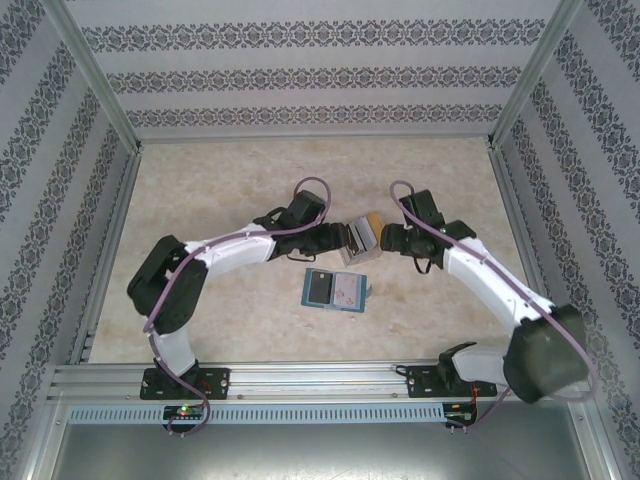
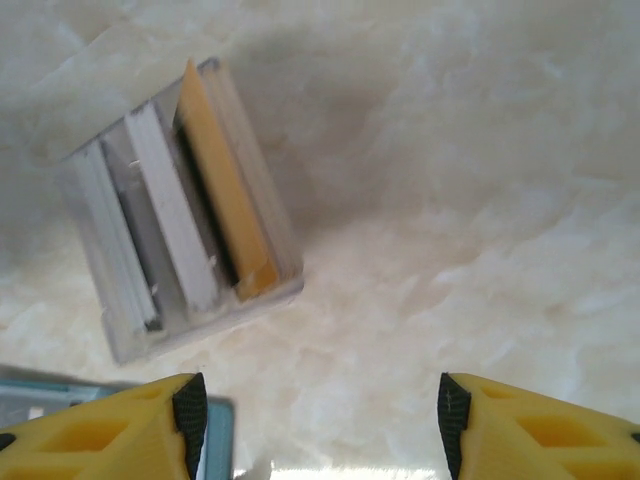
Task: Put the credit cards into the card holder
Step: Pick up the credit card from the storage box.
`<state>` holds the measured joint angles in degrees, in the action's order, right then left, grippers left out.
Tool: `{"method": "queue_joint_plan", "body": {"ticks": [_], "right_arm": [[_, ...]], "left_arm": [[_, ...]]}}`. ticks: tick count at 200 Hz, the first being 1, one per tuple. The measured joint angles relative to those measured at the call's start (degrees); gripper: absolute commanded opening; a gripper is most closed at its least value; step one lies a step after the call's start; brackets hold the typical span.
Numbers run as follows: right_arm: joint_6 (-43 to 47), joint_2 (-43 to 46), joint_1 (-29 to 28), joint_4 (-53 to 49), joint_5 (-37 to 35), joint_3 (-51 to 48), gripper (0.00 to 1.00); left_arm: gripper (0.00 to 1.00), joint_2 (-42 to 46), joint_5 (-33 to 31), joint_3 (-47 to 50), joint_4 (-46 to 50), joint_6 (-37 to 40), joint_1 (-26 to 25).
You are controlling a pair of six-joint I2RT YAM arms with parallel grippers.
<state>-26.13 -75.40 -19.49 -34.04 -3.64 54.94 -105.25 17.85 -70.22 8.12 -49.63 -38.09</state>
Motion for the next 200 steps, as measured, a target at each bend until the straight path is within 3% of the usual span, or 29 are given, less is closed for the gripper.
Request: {"method": "queue_joint_plan", "body": {"ticks": [57,117,200], "right_arm": [[6.7,-13.1,1.4,-2.9,0.7,10.1,0.62],[9.7,-19.2,1.4,-4.7,1.9,14.6,0.64],[11.8,-27.2,1.4,-6.3,1.2,19.7,0.64]], "left_arm": [[0.58,-10.2,2.9,-9.1,3.9,-1.6,1.6],[0.45,-13.5,3.1,-11.8,5.9,-2.9,1.7],[0.40,-14.2,3.6,-12.1,6.1,-3.1,1.7]]}}
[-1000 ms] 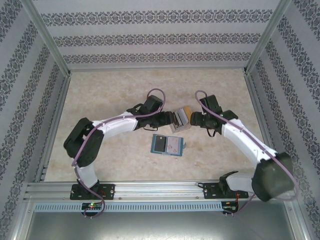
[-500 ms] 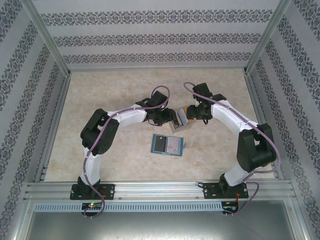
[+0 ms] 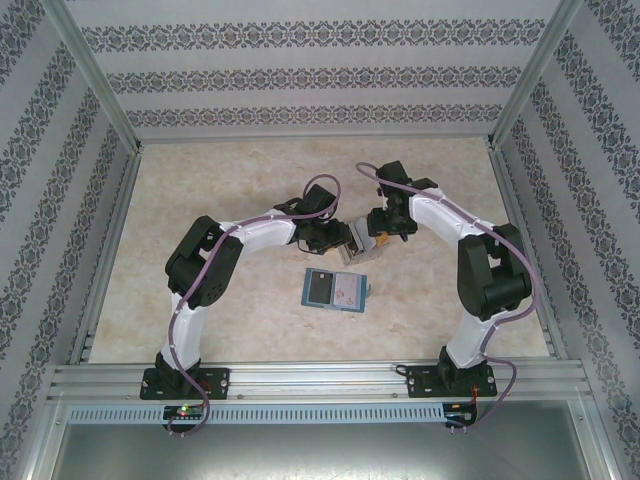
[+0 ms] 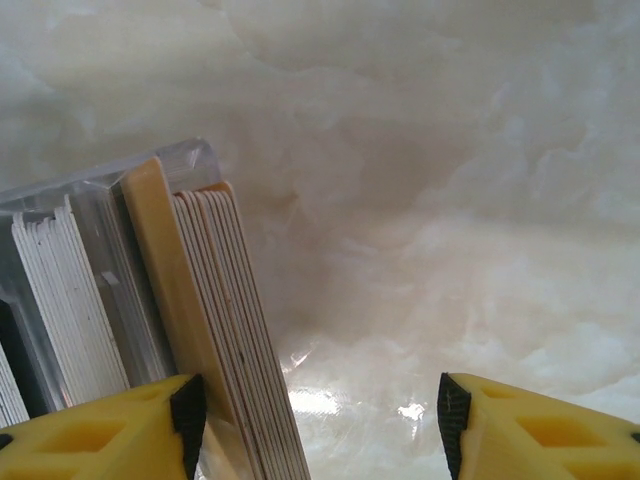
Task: Put the credit cards into the card holder
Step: Pick up the credit card from the storage box.
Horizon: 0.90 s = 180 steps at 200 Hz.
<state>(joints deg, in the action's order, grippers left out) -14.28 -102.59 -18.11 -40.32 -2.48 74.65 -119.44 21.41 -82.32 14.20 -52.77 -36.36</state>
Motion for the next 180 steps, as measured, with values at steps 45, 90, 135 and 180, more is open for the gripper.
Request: {"method": "queue_joint_plan", "body": {"ticks": [45,90,135,180], "right_arm": [[1.0,-0.8,0.0,-0.9,-1.2,1.4,0.61],[1.2,-0.6,0.0,-0.9,-1.4,1.4,0.59],[1.9,0.0,-0.1,-1.2,-1.8,1.7,0.55],[2.6,0.6,-0.2,-1.3,-2.2,1.9,0.46]], "left_arm": [[0.39,-0.1,0.0,-0.1,0.0,0.0,0.0],[0.39,-0.2,0.0,-0.2,0.0,0.0,0.0],[0.39,-0.2,0.4,-0.2,-0.1,0.0,0.0],[0.38,-0.2,0.6,-0.2,-0.2,0.0,0.0]]}}
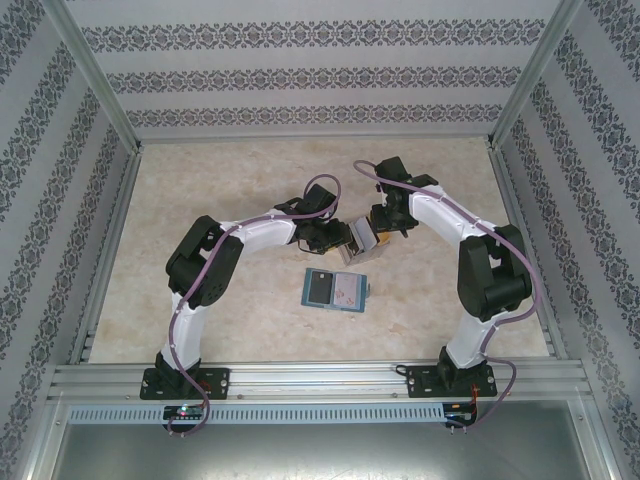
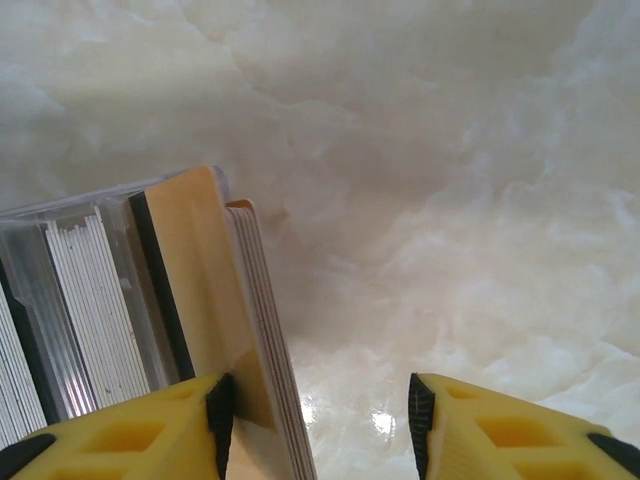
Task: Put the credit cards into the card holder
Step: Pick up the credit card from the storage box.
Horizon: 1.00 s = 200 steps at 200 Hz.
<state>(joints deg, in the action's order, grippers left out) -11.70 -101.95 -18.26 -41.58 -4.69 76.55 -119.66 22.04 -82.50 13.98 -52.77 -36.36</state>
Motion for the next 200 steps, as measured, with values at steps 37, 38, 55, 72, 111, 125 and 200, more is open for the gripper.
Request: {"method": "queue_joint_plan", "body": {"ticks": [37,38,55,72,111,125,200], "right_arm": [[0.1,0.1,-0.2,0.0,0.1,0.3,0.36],[0.1,0.1,-0.2,0.0,0.1,0.3,0.36],[0.2,0.1,-0.5,0.0,0.2,0.3,0.30],[0.2,0.1,-0.7,0.0,0.5,0.5,0.27],[0.2,0.2,-0.7,-0.2,0.4,1.0,0.19],[0.2,0.4,-1.0,-0.3,0.3,1.1,0.19],[0.0,2.1,-1.1,-0.6,0.9,1.3,0.07]], "left_arm": [[0.38,0.0,0.0,0.0,0.0,0.0,0.0],[0.38,0.0,0.0,0.0,0.0,0.0,0.0],[0.38,0.0,0.1,0.0,0.0,0.0,0.0],[0.38,0.0,0.2,0.0,-0.1,0.0,0.0],[0.38,0.0,0.2,0.0,-0.1,0.0,0.0],[0.38,0.0,0.2,0.0,-0.1,0.0,0.0],[0.38,0.0,0.2,0.1,-0.4,0.0,0.0]]}}
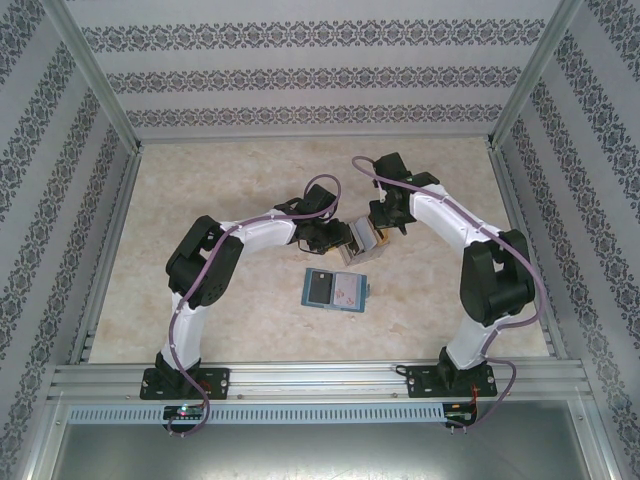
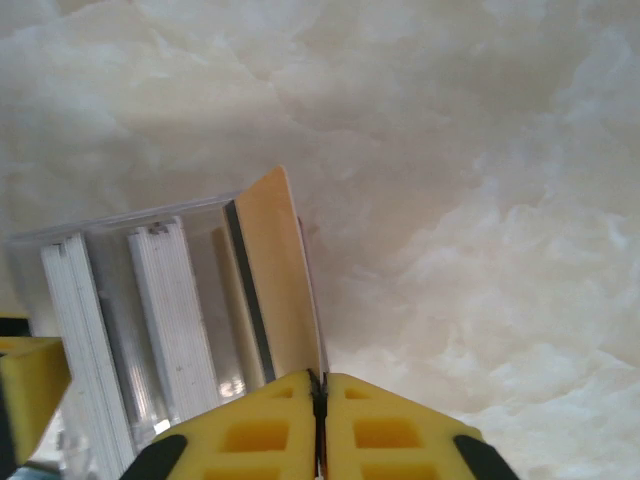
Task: Put the credit cards into the card holder
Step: Pick up the credit card from the storage box.
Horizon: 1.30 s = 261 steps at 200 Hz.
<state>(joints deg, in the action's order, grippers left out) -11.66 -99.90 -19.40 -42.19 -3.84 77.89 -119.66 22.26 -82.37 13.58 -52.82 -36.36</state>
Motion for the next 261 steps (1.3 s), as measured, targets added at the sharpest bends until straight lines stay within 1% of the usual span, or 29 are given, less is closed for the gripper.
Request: {"method": "queue_joint_plan", "body": {"ticks": [32,43,71,79,95,116,134,145,171,182,197,229,261], "right_arm": [[-0.3,1.9,0.0,-0.1,2.4,0.0,0.06],[-0.7,2.6,0.1,-0.1,3.6,0.0,0.04],[-2.9,5.2,0.2,0.3,6.8,-0.3,0.02],[-3.7,6.2,0.2,0.6,7.6,-0.6,0.00],[-5.7,8.7,0.2,1.7,9.2,-2.1,0.00],[-9.6,13.3,0.2,4.1,11.1,-6.0,0.00],[-14.7,18.0,0.2,6.7,12.5,-10.4,0.00],[-17.9,20.6,0.2,8.2,13.0,-12.9,0.00],[-24.9,26.0,0.1,11.9,14.1,-18.2,0.00],[-27.6,27.7,0.1,13.1,14.6,-19.7,0.00],[-30.8,29.6,0.0,14.9,15.5,-21.6,0.00],[-37.7,33.4,-1.2,19.1,17.9,-26.0,0.00],[-42.4,35.3,-1.9,23.8,21.2,-29.2,0.00]], "left_arm": [[0.39,0.0,0.1,0.5,-1.1,0.0,0.0],[0.39,0.1,0.2,1.0,-1.9,0.0,0.0],[0.41,1.0,0.2,2.6,-3.3,0.0,0.0],[0.41,1.4,0.2,3.1,-3.4,0.0,0.0],[0.43,2.5,0.1,4.6,-3.6,0.0,0.0],[0.47,4.9,-0.6,7.0,-3.8,0.0,0.0],[0.50,7.6,-1.6,8.9,-3.9,0.0,0.0],[0.54,9.7,-1.8,10.1,-4.2,0.0,0.0],[0.59,14.5,-2.6,12.3,-5.1,-0.1,0.0],[0.63,16.3,-2.4,13.1,-6.1,-0.2,0.1],[0.69,18.5,-1.0,15.0,-8.9,-0.7,0.1],[0.71,21.4,4.9,20.3,-17.9,-5.0,0.7],[0.69,21.5,10.8,22.8,-26.4,-10.6,2.2]]}}
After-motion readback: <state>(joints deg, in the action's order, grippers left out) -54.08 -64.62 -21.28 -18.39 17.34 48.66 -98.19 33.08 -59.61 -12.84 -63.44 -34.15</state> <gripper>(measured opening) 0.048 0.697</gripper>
